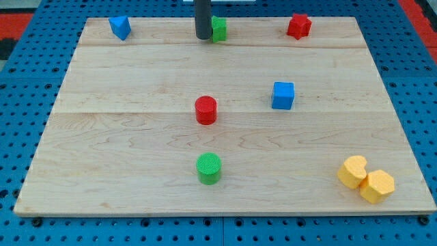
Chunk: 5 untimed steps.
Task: Move blue cube closer to yellow heart
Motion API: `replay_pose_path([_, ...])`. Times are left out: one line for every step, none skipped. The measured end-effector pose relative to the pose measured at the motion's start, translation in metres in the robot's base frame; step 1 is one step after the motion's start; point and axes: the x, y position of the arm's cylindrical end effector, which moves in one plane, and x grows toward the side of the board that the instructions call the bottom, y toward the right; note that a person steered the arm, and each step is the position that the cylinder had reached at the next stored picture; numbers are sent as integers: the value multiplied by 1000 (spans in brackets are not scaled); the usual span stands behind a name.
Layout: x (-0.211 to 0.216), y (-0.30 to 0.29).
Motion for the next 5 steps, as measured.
replay_pose_path([0, 0])
replay_pose_path([11, 4])
replay_pose_path([46, 43])
replay_pose_path([80, 104])
replay_pose_path([180, 147])
